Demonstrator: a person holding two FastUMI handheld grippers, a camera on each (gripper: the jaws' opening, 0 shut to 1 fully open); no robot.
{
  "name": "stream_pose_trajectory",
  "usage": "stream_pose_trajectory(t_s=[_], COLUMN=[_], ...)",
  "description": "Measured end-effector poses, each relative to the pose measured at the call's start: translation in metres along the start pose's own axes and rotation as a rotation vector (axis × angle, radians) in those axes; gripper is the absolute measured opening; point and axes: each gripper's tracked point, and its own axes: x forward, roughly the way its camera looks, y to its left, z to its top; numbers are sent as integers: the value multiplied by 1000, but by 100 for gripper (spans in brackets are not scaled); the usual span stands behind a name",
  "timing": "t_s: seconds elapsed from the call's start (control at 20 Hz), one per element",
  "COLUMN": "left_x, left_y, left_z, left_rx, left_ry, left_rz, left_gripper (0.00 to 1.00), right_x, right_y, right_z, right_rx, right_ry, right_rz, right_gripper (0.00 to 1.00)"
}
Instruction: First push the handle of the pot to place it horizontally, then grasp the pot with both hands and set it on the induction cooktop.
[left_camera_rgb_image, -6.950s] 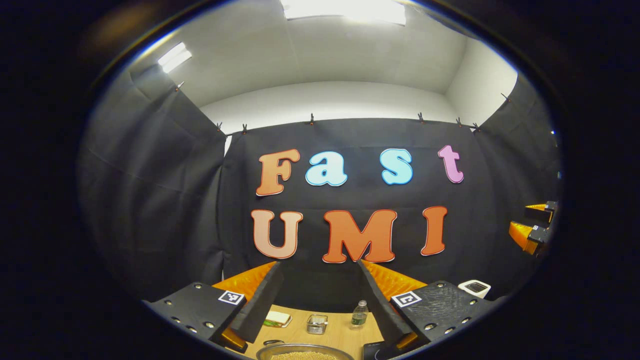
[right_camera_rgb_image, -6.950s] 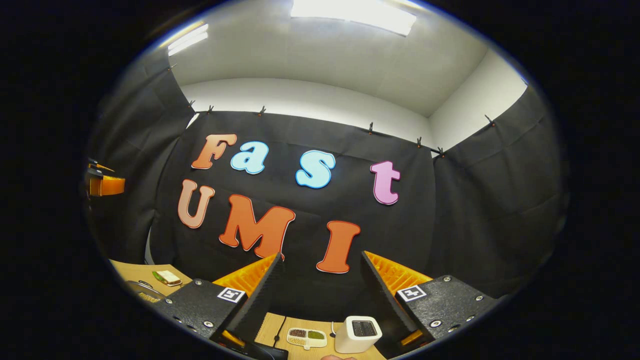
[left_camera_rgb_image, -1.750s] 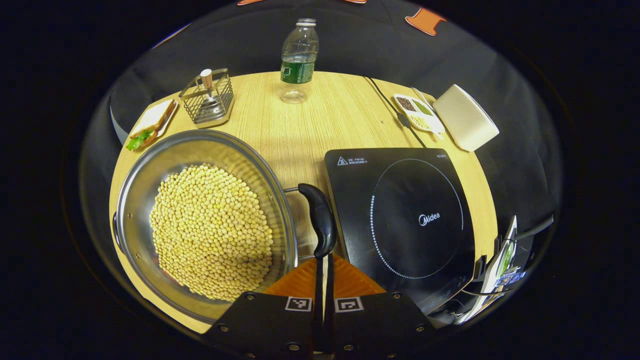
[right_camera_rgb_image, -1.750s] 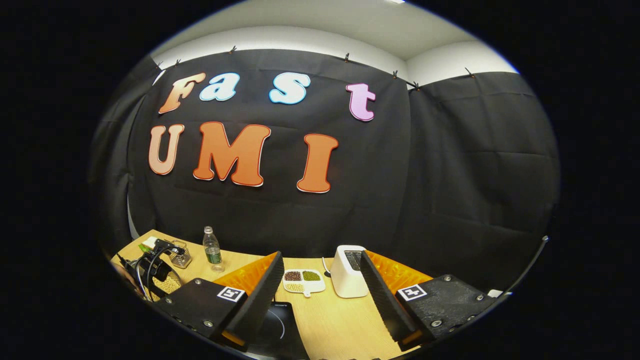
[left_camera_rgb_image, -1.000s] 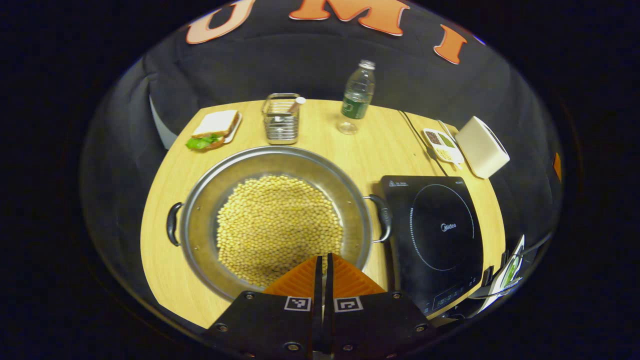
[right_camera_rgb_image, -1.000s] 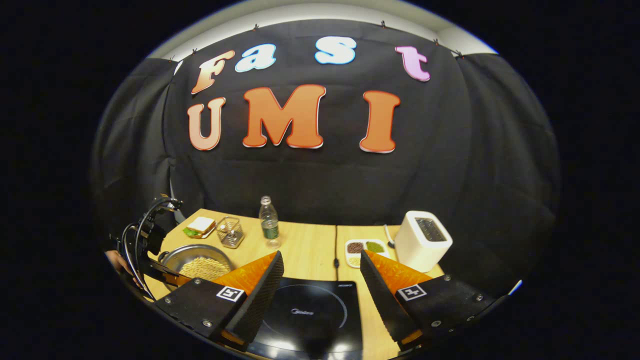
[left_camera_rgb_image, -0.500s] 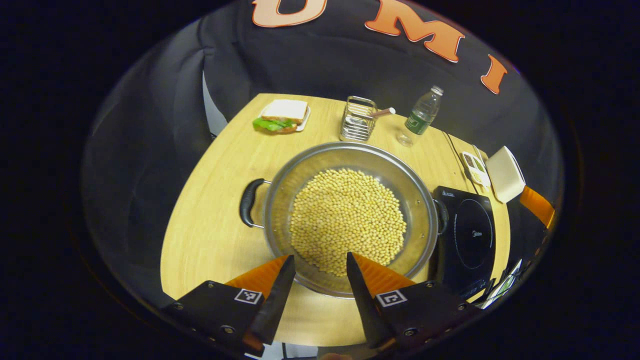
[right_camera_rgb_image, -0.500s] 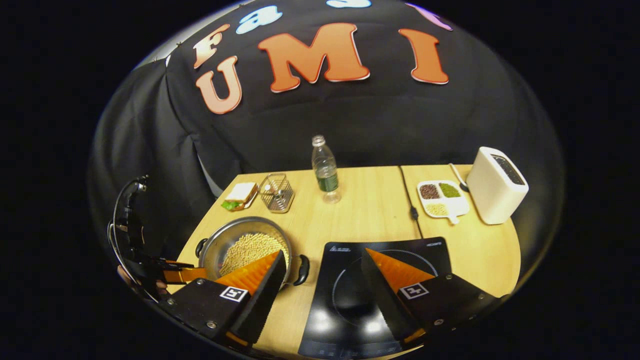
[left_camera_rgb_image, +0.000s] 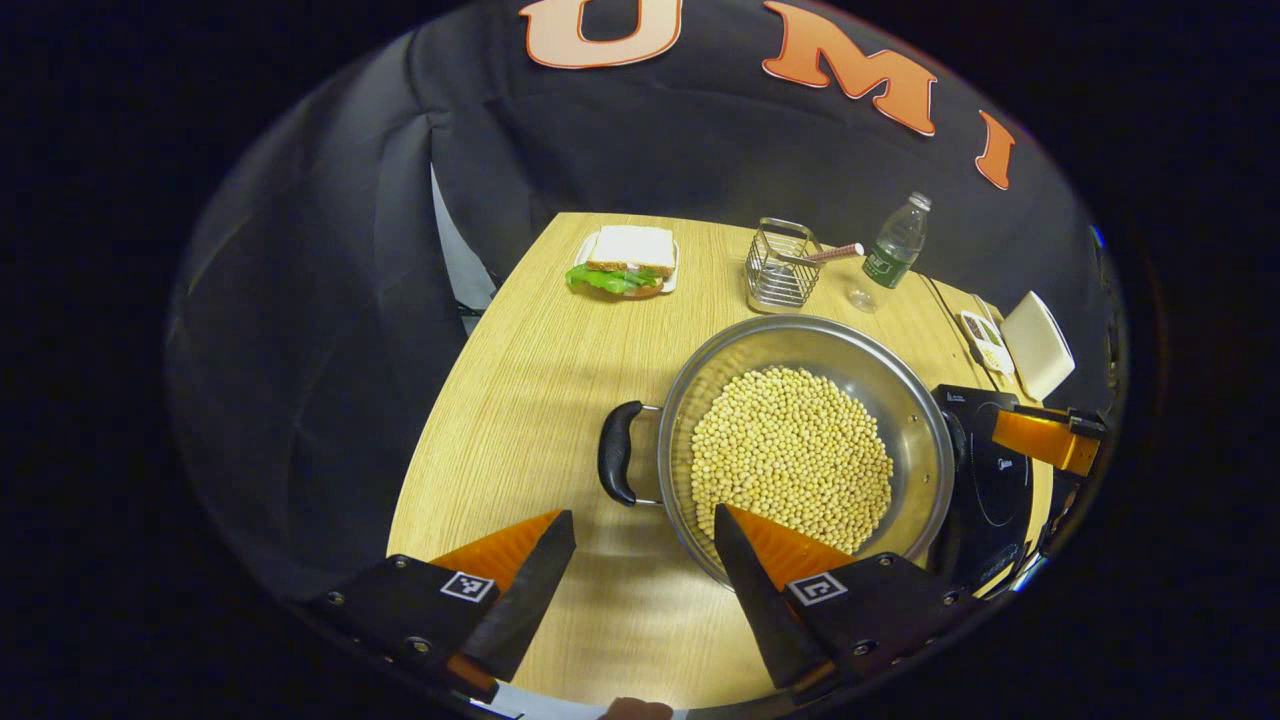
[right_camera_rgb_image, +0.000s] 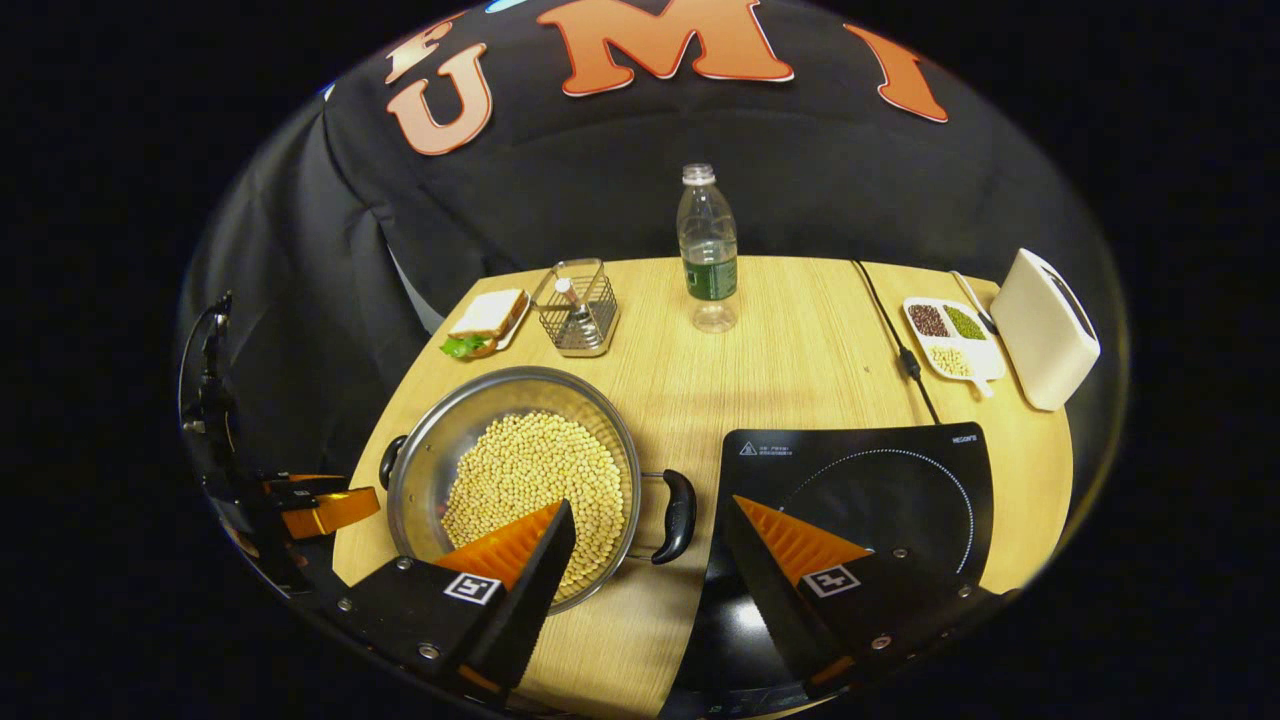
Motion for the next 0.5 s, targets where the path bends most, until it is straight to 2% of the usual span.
stream_pose_trajectory(t_s=[0.15, 0.3, 0.5], left_x=[14, 30, 51], left_y=[8, 13, 13], left_z=[6, 11, 19], left_rx=[17, 36, 57], left_ry=[-3, -1, -18], left_rz=[-3, -12, -41], left_gripper=[90, 90, 91], right_x=[16, 35, 54], right_y=[7, -3, -2], right_z=[-6, -15, -21], right_rx=[11, 9, 34], right_ry=[26, 63, 97], right_rz=[-7, -71, -79], right_gripper=[93, 92, 92])
